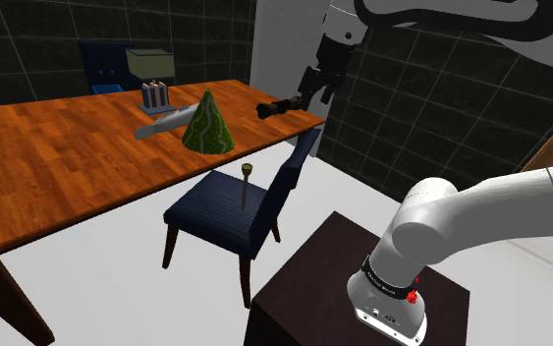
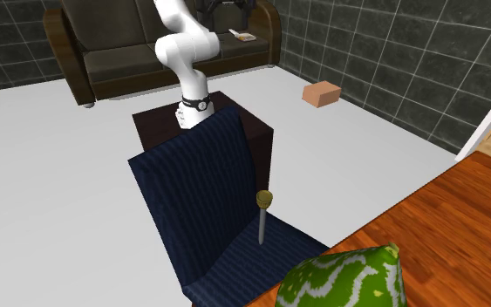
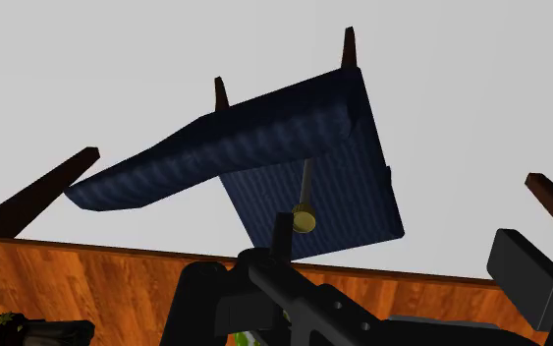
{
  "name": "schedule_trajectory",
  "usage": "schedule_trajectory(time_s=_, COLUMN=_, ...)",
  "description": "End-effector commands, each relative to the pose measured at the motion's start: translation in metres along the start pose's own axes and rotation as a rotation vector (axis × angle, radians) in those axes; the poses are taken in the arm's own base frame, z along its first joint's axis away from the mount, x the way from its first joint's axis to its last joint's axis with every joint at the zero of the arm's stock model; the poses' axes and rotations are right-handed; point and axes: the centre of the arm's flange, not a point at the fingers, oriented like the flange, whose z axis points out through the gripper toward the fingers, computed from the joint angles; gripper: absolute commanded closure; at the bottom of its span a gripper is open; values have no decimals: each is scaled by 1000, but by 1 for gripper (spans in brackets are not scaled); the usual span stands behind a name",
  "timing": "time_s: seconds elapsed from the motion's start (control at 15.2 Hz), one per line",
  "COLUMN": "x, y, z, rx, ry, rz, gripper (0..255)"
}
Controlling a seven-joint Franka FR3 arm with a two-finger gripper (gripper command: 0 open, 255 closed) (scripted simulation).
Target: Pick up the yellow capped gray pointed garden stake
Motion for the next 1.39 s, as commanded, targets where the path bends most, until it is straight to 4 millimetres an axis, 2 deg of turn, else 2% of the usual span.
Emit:
schedule_trajectory(time_s=0.0, x=0, y=0, z=0, rx=0, ry=0, rz=0, gripper=0)
schedule_trajectory(time_s=1.32, x=134, y=15, z=233, rx=-35, ry=-66, rz=-96, gripper=0)
